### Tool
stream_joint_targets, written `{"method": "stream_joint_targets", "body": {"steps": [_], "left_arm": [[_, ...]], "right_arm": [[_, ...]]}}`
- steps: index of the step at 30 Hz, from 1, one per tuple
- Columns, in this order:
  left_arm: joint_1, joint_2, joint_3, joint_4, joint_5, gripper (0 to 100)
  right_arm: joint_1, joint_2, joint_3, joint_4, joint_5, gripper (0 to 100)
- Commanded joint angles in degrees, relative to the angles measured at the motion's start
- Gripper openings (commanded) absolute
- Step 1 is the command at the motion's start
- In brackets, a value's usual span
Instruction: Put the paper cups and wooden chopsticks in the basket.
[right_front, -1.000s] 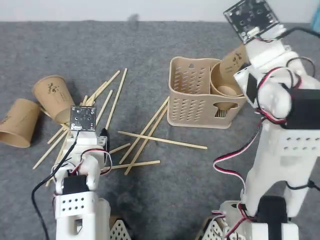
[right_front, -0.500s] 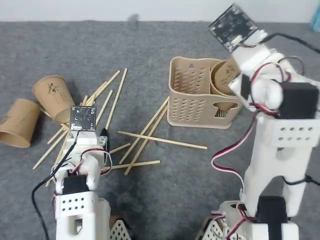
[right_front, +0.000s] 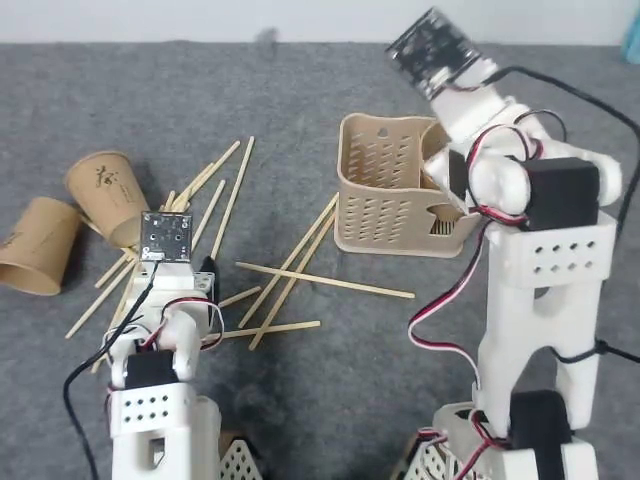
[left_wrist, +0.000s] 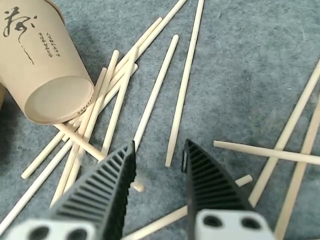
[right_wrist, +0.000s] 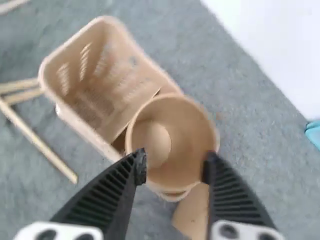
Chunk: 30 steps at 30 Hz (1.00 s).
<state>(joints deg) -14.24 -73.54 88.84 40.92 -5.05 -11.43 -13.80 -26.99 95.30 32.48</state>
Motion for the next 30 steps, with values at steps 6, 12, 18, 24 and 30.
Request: {"method": "stream_joint_targets", "body": {"steps": [6, 12, 18, 24, 30], "left_arm": [[-0.26, -0.79, -0.40, -1.23, -0.35, 14], [-0.26, -0.79, -0.40, -1.32, -0.35, 14], [-0.35, -0.79, -0.40, -1.14, -0.35, 14], [-0.35, -0.79, -0.40, -1.14, -0.35, 14], [-0.35, -0.79, -0.40, -1.14, -0.35, 14]], "right_arm": [[0.92, -11.74, -0.62, -3.03, -23.30, 15.5], [1.01, -18.51, 1.93, 0.04, -29.10, 2.4], [1.80, -29.85, 21.63, -9.71, -29.71, 0.9], [7.78, -45.23, 55.47, -39.25, -29.01, 1.2], [8.22, -50.24, 69.27, -51.65, -25.14, 1.3]]}}
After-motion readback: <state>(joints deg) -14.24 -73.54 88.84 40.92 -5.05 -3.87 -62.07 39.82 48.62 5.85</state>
